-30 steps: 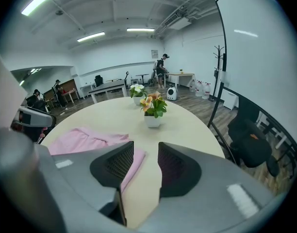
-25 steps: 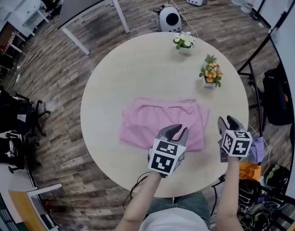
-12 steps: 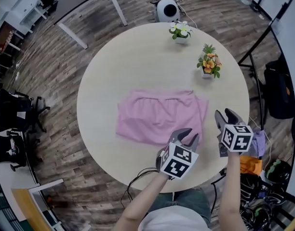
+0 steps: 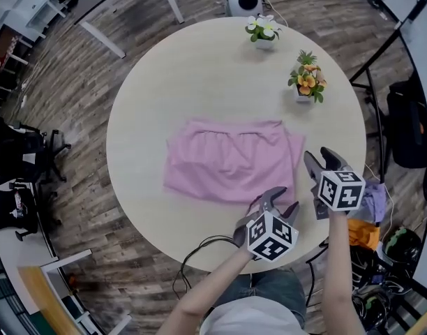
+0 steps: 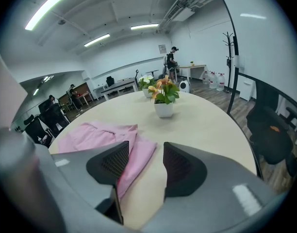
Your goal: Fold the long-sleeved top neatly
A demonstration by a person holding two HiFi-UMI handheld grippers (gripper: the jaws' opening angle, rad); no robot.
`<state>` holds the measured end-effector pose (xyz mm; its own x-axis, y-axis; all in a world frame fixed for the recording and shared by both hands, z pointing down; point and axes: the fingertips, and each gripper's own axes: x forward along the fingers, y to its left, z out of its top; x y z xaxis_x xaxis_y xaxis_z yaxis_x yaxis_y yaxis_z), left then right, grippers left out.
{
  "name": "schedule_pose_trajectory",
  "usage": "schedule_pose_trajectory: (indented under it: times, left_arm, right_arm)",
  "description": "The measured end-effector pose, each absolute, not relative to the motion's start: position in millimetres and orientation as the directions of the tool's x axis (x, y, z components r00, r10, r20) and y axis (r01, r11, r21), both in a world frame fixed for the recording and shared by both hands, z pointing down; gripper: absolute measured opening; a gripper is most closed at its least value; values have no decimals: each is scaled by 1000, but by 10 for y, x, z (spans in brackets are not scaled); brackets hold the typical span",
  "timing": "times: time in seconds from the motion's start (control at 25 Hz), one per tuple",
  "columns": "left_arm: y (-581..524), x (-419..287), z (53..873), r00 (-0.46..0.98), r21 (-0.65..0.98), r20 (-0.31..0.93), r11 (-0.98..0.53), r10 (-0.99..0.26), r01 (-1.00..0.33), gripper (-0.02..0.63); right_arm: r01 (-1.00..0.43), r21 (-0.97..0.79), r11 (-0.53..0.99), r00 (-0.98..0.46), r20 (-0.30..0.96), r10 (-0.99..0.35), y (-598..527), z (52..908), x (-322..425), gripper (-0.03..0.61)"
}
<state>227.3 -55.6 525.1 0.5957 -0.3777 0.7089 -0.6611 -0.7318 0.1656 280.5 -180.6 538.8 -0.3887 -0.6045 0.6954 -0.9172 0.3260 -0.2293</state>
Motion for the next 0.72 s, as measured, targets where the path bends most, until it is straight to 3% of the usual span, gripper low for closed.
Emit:
schedule_pose_trajectory:
  times: [0.72]
  left_arm:
    - [-334,2513,5910,520,127,807,-778,-280,-616,207]
  right_arm:
    - [-888,-296,353,-450,716,-533,-2054,5738,2542,297]
